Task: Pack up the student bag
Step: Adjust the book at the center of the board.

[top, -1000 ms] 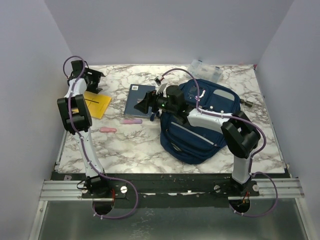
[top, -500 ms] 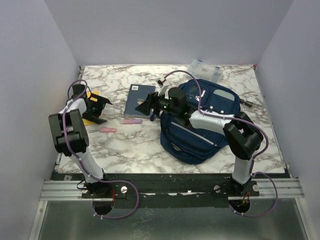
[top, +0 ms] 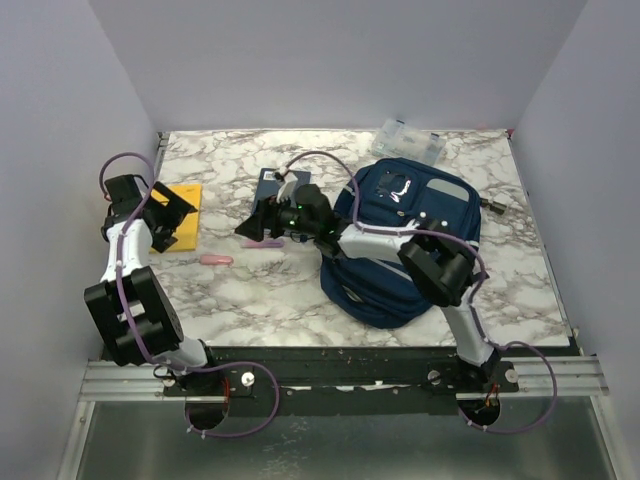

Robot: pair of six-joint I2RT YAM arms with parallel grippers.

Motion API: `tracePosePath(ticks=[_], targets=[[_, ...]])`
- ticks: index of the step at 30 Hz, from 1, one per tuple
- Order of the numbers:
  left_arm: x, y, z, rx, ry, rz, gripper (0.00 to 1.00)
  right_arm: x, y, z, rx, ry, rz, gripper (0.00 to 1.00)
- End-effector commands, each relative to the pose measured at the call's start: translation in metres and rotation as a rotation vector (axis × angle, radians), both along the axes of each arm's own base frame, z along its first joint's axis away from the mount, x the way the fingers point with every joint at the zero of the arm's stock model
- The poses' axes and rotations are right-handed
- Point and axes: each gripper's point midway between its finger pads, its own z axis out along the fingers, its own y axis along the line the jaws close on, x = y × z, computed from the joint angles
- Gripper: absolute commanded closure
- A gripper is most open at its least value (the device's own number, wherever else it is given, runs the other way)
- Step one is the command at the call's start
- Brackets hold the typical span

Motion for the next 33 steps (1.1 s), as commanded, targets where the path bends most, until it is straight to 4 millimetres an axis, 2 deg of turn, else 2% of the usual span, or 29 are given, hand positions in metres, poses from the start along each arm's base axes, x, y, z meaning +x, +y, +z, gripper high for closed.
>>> tracePosePath(ticks=[1,5,6,7,8,12,16,18,22,27,31,33], targets=[[-0.007,-0.006,0.02,0.029,-0.046,-0.088,0.02,-0.002,0.043,-0.026,-0.04,0.037,-0.026,0.21],[-0.015,-0.002,0.042,0.079,-0.036,-0.103,0.02,0.018,0.072,-0.052,-0.092,0.066,-0.111,0.21],[-0.017,0.001,0.048,0.106,-0.04,-0.105,0.02,0.022,0.081,-0.053,-0.09,0.066,-0.126,0.21],[-0.02,0.004,0.053,0.136,-0.037,-0.104,0.02,0.025,0.089,-0.063,-0.106,0.075,-0.134,0.22],[-0.022,0.009,0.06,0.177,-0.042,-0.1,0.02,0.027,0.099,-0.061,-0.101,0.066,-0.14,0.24],[-0.033,0.021,0.081,0.279,-0.043,-0.069,0.02,0.027,0.134,-0.074,-0.06,0.019,-0.102,0.27],[-0.04,0.018,0.099,0.304,-0.102,-0.059,0.02,0.016,0.16,-0.062,0.09,-0.03,-0.01,0.49],[-0.043,0.019,0.106,0.346,-0.137,-0.059,0.02,0.014,0.172,-0.056,0.119,-0.057,-0.015,0.51],[-0.05,0.017,0.111,0.379,-0.174,-0.057,0.01,0.009,0.182,-0.057,0.192,-0.059,-0.046,0.57],[-0.05,0.01,0.114,0.36,-0.201,-0.078,0.02,0.014,0.184,-0.078,0.23,0.015,-0.123,0.59],[-0.047,0.014,0.104,0.326,-0.177,-0.051,0.02,0.016,0.183,-0.098,0.212,0.074,-0.179,0.6],[-0.043,0.017,0.093,0.252,-0.167,-0.032,0.02,0.017,0.183,-0.11,0.188,0.103,-0.197,0.65]])
